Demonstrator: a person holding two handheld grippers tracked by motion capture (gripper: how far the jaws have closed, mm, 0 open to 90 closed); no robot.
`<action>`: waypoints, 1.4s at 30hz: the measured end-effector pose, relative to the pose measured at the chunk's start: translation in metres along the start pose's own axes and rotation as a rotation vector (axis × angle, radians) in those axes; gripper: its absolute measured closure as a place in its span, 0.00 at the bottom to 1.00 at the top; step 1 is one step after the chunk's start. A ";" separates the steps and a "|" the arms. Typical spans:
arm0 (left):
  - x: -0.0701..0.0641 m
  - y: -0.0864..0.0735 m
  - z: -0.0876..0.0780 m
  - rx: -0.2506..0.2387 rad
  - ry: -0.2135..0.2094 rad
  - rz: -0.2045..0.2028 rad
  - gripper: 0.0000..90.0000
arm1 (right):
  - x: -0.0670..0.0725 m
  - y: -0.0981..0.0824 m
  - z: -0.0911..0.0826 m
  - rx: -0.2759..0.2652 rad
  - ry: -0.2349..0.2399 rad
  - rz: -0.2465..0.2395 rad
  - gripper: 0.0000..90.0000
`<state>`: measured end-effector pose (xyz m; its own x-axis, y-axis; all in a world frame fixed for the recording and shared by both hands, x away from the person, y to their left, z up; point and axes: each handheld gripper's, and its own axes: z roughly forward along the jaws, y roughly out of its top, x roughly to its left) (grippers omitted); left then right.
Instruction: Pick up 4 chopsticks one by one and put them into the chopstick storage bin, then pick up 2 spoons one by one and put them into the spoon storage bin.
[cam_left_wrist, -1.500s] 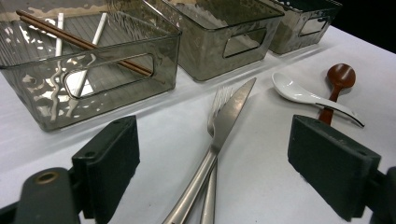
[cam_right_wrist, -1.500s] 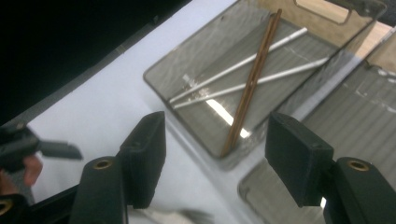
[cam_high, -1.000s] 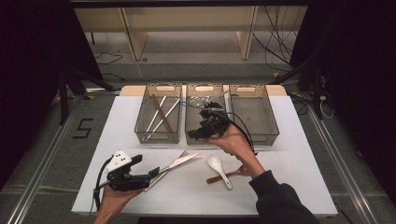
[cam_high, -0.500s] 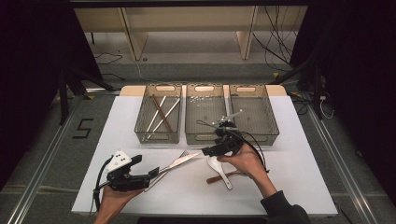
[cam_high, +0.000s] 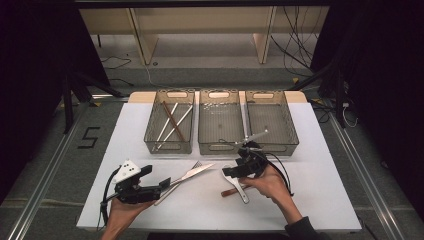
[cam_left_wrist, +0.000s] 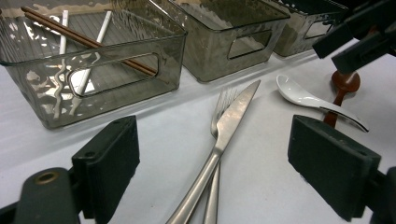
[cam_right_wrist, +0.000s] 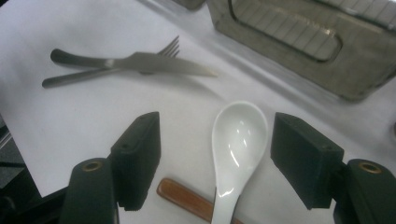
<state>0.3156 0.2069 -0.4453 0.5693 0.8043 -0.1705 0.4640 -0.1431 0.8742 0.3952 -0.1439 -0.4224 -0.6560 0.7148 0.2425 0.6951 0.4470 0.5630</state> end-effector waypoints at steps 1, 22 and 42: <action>0.000 0.000 0.000 0.000 0.000 0.000 0.18 | 0.000 -0.003 0.001 0.004 0.000 0.003 0.39; 0.001 -0.001 -0.003 -0.007 -0.003 0.005 0.18 | 0.000 -0.025 0.015 0.100 -0.030 0.001 0.40; -0.001 0.001 0.000 -0.002 -0.007 0.012 0.18 | -0.002 -0.032 0.025 0.153 -0.045 -0.002 0.59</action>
<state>0.3152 0.2057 -0.4443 0.5796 0.7984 -0.1633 0.4560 -0.1516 0.8770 0.3816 -0.1466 -0.4612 -0.6460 0.7355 0.2043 0.7329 0.5226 0.4356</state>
